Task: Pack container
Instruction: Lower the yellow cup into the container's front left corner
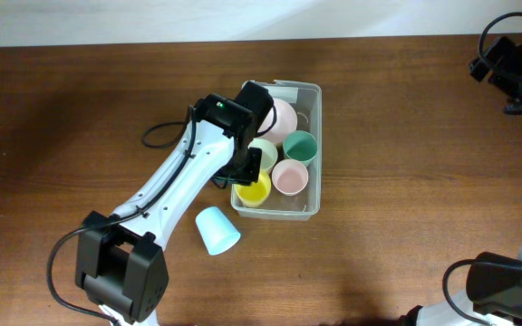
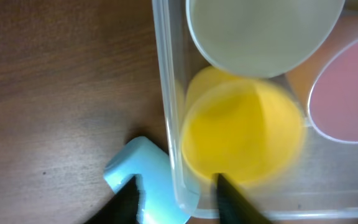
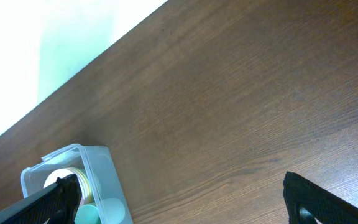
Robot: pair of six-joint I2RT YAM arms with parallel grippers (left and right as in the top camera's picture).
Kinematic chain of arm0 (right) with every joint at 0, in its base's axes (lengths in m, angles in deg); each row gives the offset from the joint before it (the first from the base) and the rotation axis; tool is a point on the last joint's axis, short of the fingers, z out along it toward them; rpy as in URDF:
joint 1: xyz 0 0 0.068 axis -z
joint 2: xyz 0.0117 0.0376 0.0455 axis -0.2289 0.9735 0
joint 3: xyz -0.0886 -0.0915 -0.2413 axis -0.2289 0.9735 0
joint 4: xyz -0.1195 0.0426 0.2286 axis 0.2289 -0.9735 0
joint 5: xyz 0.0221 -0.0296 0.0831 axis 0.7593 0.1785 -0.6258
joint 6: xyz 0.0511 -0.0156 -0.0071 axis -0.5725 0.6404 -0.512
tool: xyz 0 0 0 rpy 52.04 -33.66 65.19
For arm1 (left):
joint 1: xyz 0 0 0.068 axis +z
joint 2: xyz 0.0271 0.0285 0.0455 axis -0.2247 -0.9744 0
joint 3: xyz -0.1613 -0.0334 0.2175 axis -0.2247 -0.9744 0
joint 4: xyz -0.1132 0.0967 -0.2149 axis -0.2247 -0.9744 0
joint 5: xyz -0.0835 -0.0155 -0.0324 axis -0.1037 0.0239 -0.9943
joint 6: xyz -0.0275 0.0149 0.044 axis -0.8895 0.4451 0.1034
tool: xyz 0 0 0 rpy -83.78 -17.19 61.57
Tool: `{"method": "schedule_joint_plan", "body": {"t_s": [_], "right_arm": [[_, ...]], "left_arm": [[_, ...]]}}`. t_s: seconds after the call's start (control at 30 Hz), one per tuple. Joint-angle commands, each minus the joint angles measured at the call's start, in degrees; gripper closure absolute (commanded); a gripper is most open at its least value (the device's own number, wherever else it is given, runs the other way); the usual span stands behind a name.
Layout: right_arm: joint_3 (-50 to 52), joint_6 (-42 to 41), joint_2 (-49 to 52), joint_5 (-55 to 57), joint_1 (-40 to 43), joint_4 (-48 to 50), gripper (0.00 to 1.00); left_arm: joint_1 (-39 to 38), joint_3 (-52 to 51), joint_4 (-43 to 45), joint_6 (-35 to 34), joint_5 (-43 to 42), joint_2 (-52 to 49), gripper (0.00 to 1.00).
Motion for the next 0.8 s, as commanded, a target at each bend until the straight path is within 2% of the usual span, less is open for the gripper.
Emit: {"method": "schedule_joint_plan", "body": {"t_s": [0.0, 0.4, 0.5, 0.63, 0.77], "right_arm": [[-0.04, -0.46, 0.24, -0.09, 0.07, 0.00, 0.01], [-0.04, -0.46, 0.24, -0.09, 0.07, 0.00, 0.01], [-0.04, -0.46, 0.24, -0.09, 0.07, 0.00, 0.01], [-0.04, -0.44, 0.24, -0.09, 0.07, 0.00, 0.01], [-0.04, -0.46, 0.24, -0.09, 0.07, 0.00, 0.01]], "left_arm": [[-0.13, 0.74, -1.64, -0.31, -0.66, -0.11, 0.50], [1.09, 3.37, -8.63, -0.28, -0.02, 5.07, 0.51], [1.09, 2.69, -9.53, -0.37, 3.13, 5.05, 0.54], [1.18, -0.11, -7.13, -5.99, 14.36, 4.72, 0.54], [2.25, -4.72, -0.15, -6.27, 13.42, 4.09, 0.59]]}}
